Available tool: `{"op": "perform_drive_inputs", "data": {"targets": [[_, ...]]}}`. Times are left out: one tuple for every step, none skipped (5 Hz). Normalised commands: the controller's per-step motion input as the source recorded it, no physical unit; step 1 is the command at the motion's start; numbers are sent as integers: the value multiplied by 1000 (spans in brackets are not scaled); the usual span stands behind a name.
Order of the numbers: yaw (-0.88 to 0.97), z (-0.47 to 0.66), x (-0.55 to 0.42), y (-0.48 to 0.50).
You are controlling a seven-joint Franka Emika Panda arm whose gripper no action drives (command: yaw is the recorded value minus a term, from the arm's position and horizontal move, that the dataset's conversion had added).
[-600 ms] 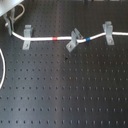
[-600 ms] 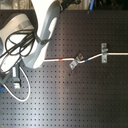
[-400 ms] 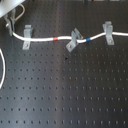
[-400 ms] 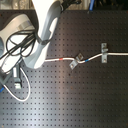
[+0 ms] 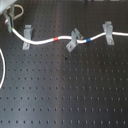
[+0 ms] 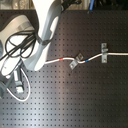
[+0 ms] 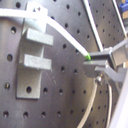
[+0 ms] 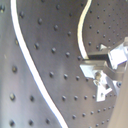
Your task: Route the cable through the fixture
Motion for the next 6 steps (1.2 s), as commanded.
{"op": "perform_drive_inputs", "data": {"targets": [[-666, -310, 230, -165], [-843, -112, 145, -185], [-960, -43, 11, -71], [-884, -199, -58, -167], [-940, -179, -67, -72], [-997, -109, -15, 1]]}}
